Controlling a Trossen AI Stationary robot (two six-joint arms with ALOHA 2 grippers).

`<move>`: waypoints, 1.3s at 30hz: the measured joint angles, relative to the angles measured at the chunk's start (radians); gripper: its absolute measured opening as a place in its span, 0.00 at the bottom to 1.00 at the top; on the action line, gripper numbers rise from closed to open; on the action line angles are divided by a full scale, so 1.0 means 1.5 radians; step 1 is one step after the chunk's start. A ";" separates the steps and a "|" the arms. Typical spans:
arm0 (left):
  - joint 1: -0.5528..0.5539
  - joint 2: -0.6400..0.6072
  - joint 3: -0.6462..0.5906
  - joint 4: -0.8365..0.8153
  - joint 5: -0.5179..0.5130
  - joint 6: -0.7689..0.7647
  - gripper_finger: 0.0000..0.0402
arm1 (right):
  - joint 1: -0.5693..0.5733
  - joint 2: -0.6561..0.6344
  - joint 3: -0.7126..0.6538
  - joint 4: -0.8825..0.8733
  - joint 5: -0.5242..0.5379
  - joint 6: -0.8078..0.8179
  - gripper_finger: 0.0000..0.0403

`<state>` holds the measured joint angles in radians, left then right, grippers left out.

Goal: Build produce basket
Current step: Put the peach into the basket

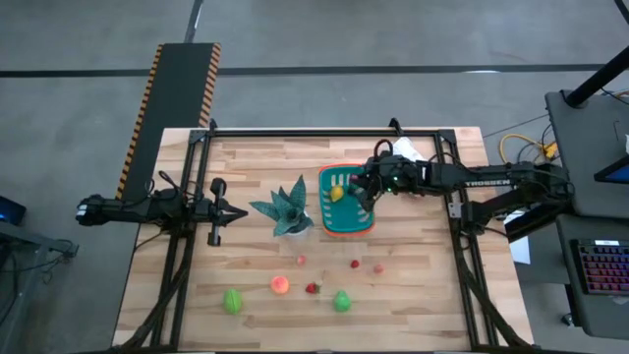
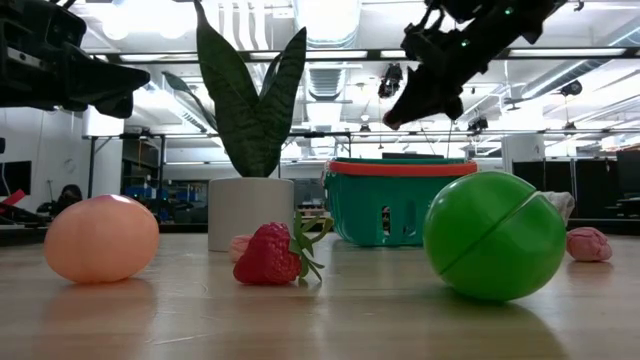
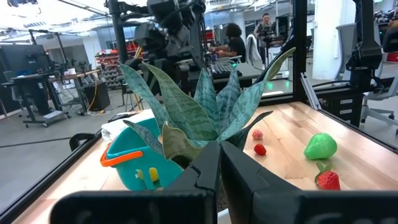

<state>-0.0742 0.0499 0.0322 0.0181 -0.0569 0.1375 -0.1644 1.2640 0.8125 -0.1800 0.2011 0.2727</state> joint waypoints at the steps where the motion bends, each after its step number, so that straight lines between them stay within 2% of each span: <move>1: 0.000 0.001 0.000 0.000 0.000 0.000 0.00 | -0.001 0.010 0.008 -0.009 0.000 0.002 0.09; 4: 0.000 0.001 0.000 -0.001 0.000 0.000 0.00 | 0.000 0.055 0.052 -0.041 0.001 0.014 0.09; 7: 0.000 0.001 0.000 -0.001 0.000 0.000 0.00 | -0.002 0.109 0.113 -0.128 0.012 0.040 0.09; 13: 0.000 0.001 0.000 0.001 0.000 0.000 0.00 | -0.001 0.199 0.218 -0.279 0.071 0.058 0.09; 17: 0.000 0.001 0.000 0.001 0.000 0.000 0.00 | -0.001 0.230 0.258 -0.317 0.076 0.057 0.09; 26: 0.000 0.002 0.000 0.000 0.000 0.000 0.00 | -0.002 0.238 0.250 -0.346 0.076 0.065 0.09; 39: 0.000 0.002 0.000 0.000 0.000 0.000 0.00 | -0.004 0.290 0.237 -0.302 0.111 0.070 0.09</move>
<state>-0.0738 0.0528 0.0326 0.0184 -0.0570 0.1375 -0.1711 1.6995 1.1684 -0.6331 0.3683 0.3774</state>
